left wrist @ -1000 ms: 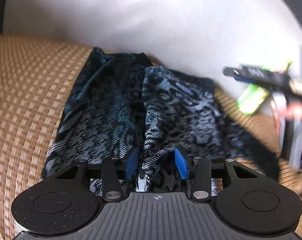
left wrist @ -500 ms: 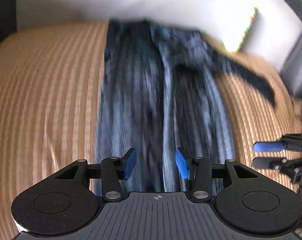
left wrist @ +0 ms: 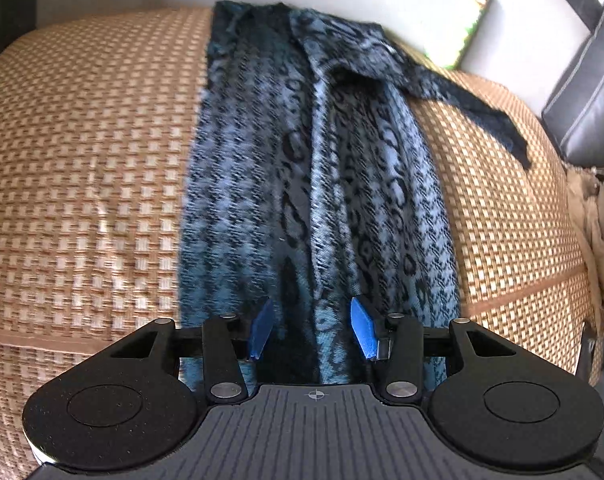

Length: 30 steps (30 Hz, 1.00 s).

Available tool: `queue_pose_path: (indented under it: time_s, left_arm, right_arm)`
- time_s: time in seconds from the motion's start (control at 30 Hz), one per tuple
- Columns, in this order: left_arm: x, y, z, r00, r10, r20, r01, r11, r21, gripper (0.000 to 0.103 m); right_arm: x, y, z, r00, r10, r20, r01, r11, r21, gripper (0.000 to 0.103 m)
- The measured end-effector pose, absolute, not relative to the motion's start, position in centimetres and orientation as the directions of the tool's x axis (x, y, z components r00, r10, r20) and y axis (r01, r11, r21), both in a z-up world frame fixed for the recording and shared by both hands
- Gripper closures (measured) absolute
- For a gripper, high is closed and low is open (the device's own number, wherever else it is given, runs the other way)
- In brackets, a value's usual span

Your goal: Fold clothes

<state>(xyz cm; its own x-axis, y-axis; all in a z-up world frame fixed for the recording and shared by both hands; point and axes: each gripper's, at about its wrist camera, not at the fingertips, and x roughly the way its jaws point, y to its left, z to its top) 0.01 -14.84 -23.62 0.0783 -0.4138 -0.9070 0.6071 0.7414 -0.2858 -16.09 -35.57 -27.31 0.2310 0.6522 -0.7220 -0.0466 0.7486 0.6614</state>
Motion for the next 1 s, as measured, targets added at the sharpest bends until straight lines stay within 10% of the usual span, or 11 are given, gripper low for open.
queue_pose_path:
  time_s: [0.07, 0.1, 0.27, 0.5, 0.6, 1.0]
  left_arm:
    - [0.1, -14.0, -22.9, 0.092, -0.413, -0.906, 0.609, 0.743, -0.277, 0.044]
    - [0.2, -13.6, -22.6, 0.095, -0.417, -0.904, 0.609, 0.743, -0.279, 0.044]
    - [0.8, -12.8, -21.9, 0.098, -0.428, -0.898, 0.602, 0.744, -0.289, 0.044]
    - [-0.6, -15.5, -22.6, 0.045, -0.43, -0.902, 0.686, 0.67, -0.285, 0.044]
    - [-1.1, -16.8, -23.6, 0.045, -0.419, -0.907, 0.693, 0.667, -0.273, 0.042]
    - [0.3, -22.7, -26.8, 0.134, -0.348, -0.928, 0.688, 0.707, -0.166, 0.043]
  right_arm:
    - [-16.4, -35.1, -27.6, 0.232, 0.66, -0.714, -0.015, 0.737, 0.676, 0.071]
    - [-16.5, -34.8, -27.2, 0.244, 0.659, -0.711, -0.028, 0.738, 0.674, 0.101]
    - [-16.6, -32.5, -24.7, 0.305, 0.671, -0.676, -0.139, 0.734, 0.665, 0.101]
    - [-16.3, -31.2, -26.1, 0.276, 0.665, -0.694, -0.113, 0.739, 0.664, 0.095]
    - [-17.5, -34.9, -24.3, 0.401, 0.556, -0.728, -0.022, 0.801, 0.599, 0.051]
    - [-15.7, -43.5, -26.2, 0.546, 0.296, -0.784, 0.213, 0.856, 0.472, 0.051]
